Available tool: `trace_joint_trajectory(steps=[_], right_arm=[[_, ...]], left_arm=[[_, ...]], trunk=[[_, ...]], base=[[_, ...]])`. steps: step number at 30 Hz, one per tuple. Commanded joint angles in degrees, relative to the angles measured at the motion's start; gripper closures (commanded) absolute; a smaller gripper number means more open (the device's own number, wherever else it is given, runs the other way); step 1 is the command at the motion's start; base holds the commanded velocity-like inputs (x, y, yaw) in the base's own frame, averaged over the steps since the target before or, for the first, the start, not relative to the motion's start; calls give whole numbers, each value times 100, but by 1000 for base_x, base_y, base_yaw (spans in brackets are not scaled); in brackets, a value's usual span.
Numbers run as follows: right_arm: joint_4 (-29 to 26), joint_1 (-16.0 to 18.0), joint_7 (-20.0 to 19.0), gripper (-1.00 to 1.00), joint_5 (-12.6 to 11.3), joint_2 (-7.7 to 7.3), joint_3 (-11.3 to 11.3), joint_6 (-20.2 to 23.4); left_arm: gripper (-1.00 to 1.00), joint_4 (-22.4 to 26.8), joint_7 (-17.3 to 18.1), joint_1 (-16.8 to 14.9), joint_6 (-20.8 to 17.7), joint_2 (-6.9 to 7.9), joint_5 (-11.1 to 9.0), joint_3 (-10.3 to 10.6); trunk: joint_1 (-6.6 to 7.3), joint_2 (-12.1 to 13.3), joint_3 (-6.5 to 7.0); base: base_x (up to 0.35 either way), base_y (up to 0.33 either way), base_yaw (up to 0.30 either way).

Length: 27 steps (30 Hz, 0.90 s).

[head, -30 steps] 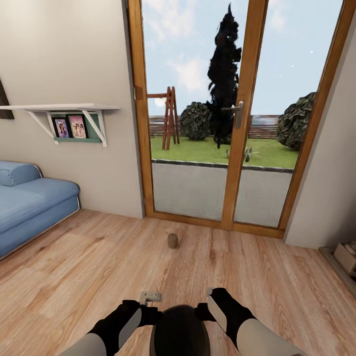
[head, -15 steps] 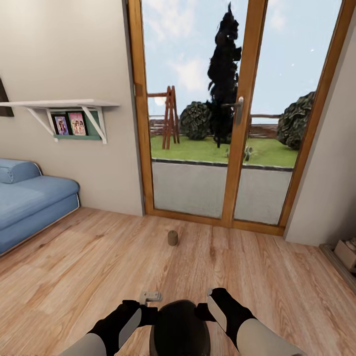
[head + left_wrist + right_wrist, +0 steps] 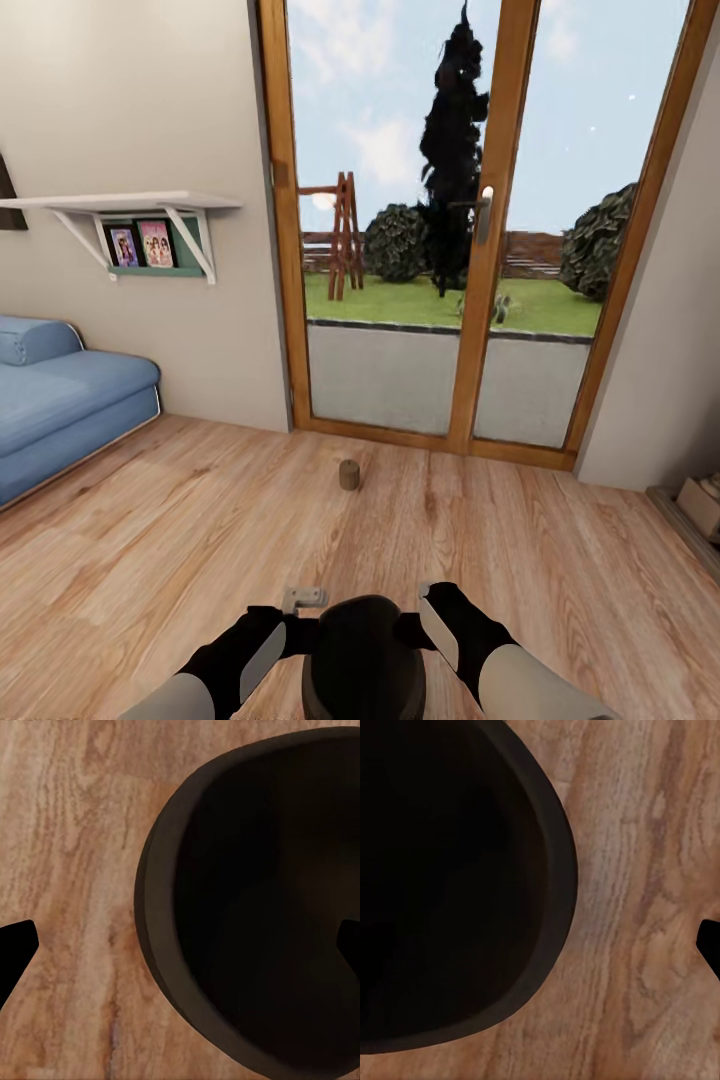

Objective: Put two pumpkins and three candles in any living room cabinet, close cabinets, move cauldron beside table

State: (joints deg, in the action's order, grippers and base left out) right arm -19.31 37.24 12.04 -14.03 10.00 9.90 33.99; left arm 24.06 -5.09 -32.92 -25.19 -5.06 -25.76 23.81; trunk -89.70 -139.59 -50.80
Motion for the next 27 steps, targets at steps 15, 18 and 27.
trace_joint_trajectory(steps=[15, 18, 27], right_arm=[[-5, 3, 52, -100, -56, 0, 29, 6], [-6, 3, 52, -100, -56, 0, 29, 4], [-6, 3, 52, -100, -56, 0, 29, 3]], left_arm=[[-100, 0, -45, -3, 33, 5, -61, 47], [-100, 1, -45, -2, 36, 5, -61, 46], [-100, 0, -51, -3, 46, 5, -61, 55]], trunk=[[-212, -373, -301], [-220, -377, -368], [-243, -389, -567]], base=[[0, 0, 0], [0, 0, 0], [0, 0, 0]])
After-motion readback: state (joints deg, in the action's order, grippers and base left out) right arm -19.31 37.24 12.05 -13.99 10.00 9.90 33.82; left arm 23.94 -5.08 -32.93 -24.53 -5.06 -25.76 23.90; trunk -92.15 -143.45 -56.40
